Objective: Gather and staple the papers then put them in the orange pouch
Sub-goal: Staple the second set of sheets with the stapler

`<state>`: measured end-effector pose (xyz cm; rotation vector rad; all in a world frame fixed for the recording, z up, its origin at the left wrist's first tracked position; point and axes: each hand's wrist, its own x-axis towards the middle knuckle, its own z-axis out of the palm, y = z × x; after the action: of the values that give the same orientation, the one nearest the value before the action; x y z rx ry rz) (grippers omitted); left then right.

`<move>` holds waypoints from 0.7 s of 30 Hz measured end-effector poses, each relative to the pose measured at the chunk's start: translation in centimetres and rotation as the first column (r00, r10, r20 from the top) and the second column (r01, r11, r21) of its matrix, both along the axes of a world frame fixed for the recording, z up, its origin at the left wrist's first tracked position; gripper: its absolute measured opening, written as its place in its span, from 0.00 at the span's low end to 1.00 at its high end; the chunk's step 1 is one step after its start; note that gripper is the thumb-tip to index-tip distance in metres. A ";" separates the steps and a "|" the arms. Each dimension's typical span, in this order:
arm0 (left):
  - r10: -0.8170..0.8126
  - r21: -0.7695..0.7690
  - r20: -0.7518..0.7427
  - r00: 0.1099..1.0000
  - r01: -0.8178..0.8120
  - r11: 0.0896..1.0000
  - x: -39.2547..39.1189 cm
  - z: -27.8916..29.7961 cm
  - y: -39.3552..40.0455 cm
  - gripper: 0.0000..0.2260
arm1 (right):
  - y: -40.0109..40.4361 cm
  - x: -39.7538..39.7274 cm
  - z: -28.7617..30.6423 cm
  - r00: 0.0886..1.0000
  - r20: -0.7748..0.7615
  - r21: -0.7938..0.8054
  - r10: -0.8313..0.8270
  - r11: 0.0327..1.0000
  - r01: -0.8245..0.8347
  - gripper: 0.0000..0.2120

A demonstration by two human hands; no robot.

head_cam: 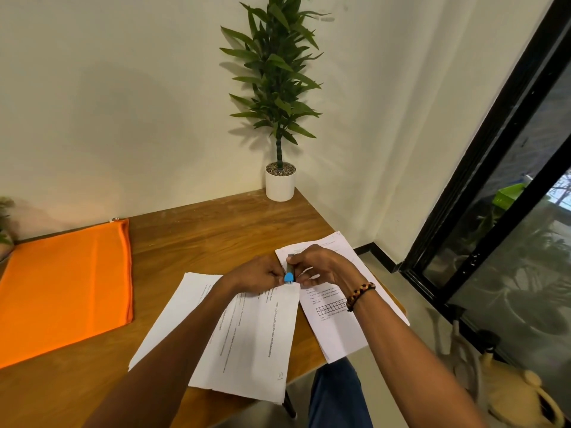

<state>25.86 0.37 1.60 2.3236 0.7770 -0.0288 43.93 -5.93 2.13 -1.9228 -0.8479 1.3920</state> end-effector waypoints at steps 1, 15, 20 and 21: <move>0.002 -0.010 0.000 1.000 -0.002 1.000 -0.1 0.1 0.0 0.17 | 0.0 -0.2 0.0 1.000 0.002 -0.013 0.015 1.000 -0.015 0.13; 0.010 -0.071 -0.003 1.000 -0.010 0.997 -0.7 -0.7 0.1 0.13 | -0.3 -1.8 0.9 0.998 0.041 -0.125 0.047 0.991 -0.041 0.18; 0.032 -0.067 0.013 0.999 -0.031 0.997 -0.8 -0.6 -0.2 0.14 | -0.3 -2.6 0.6 0.993 0.108 -0.099 0.050 0.994 -0.039 0.18; 0.040 -0.069 0.025 0.999 -0.039 0.997 -0.8 -0.7 -0.2 0.15 | -0.3 -2.8 0.6 0.993 0.111 -0.095 0.050 0.995 -0.039 0.18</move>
<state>25.09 0.13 0.95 2.2395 0.7964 -0.0068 41.17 -6.20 2.69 -2.0815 -0.8985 1.3809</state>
